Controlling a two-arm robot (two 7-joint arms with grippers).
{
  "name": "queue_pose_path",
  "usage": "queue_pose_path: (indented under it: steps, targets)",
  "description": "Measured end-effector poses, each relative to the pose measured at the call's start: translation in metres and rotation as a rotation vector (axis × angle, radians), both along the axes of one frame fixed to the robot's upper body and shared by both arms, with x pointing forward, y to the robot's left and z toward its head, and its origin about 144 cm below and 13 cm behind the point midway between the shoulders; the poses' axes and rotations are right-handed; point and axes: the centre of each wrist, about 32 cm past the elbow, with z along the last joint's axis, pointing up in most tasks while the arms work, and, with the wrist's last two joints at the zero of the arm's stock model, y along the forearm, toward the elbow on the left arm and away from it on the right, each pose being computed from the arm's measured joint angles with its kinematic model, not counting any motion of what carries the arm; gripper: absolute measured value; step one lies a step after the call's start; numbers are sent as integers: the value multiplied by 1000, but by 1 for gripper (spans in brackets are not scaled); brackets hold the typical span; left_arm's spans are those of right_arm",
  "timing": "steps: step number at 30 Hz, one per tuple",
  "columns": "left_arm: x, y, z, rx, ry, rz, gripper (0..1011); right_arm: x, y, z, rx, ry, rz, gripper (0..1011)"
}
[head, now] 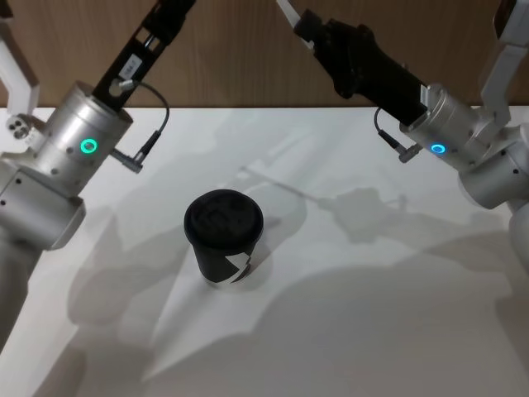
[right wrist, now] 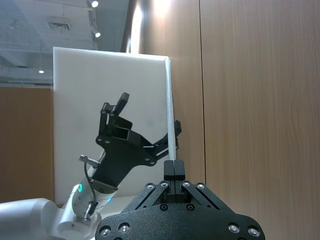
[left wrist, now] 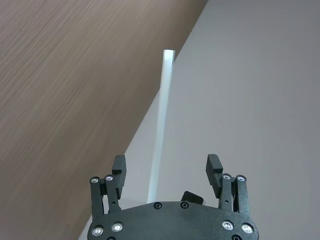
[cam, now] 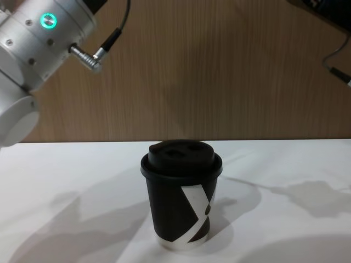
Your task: Pick up the straw with one hand, pass it to the other hand, and insert it into the cup.
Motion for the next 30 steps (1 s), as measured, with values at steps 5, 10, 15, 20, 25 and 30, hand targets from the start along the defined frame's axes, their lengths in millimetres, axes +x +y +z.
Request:
queue_pose_path:
  steps: [5, 10, 15, 20, 25, 30]
  targets:
    - [11, -6, 1, -14, 13, -28, 1003, 0, 0, 0, 0, 0, 0, 1]
    - [20, -13, 3, -22, 18, -56, 1003, 0, 0, 0, 0, 0, 0, 1]
    - [26, -18, 6, -23, 15, -73, 1003, 0, 0, 0, 0, 0, 0, 1]
    - [30, -21, 10, -22, 0, -89, 1003, 0, 0, 0, 0, 0, 0, 1]
    - [31, -23, 14, -19, -12, -98, 1002, 0, 0, 0, 0, 0, 0, 1]
    - [32, -23, 16, -16, -19, -98, 1003, 0, 0, 0, 0, 0, 0, 1]
